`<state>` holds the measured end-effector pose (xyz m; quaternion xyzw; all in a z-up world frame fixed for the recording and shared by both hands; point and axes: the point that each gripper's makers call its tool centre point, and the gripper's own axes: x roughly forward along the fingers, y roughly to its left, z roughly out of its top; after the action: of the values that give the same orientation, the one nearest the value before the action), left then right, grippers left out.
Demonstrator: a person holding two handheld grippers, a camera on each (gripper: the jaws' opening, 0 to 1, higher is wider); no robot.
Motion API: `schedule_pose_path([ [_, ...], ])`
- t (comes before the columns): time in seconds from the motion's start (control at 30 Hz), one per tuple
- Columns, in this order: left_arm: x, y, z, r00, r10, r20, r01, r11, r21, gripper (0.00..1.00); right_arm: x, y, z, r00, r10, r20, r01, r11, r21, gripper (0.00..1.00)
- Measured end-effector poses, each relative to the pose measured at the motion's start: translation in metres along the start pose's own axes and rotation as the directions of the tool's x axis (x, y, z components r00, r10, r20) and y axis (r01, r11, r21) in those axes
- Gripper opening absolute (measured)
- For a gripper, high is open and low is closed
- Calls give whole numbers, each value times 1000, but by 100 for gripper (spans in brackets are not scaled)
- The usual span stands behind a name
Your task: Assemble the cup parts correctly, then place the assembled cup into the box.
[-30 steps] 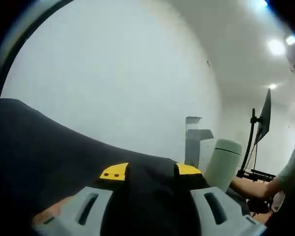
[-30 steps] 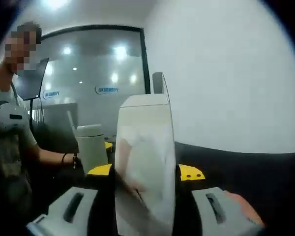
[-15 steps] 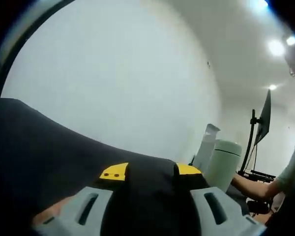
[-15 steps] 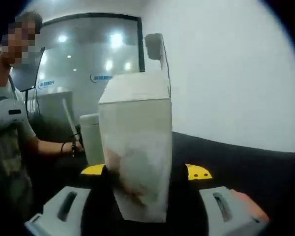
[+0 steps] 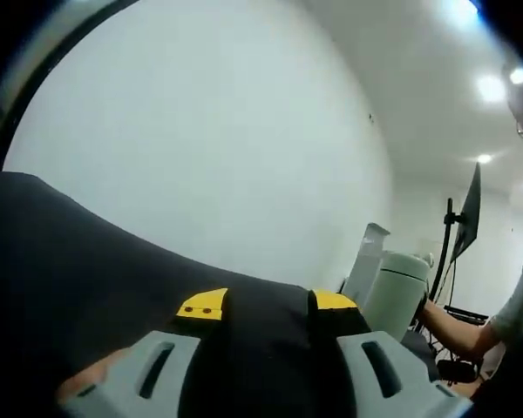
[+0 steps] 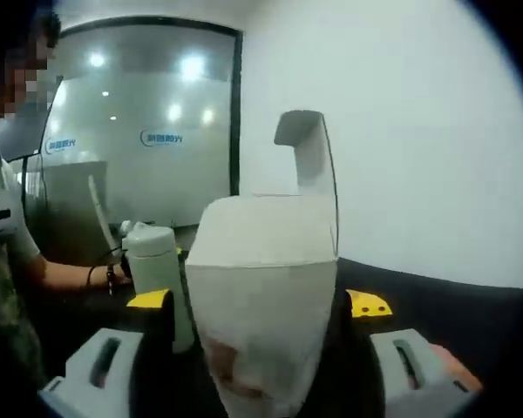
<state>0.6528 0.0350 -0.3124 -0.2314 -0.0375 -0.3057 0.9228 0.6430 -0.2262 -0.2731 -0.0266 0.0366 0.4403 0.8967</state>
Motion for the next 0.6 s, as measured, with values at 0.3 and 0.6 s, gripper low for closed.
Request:
schedule_pose_path([
  [0.3,-1,1,2,1000,1,11,-1,1000,-9,31,3,-4,6,999,8,38,-6,999,-37,57],
  [0.6,0,4,3,1000,0,8,0,1000,-7,31,27,-4,36,964,208,164,-211,977,6,57],
])
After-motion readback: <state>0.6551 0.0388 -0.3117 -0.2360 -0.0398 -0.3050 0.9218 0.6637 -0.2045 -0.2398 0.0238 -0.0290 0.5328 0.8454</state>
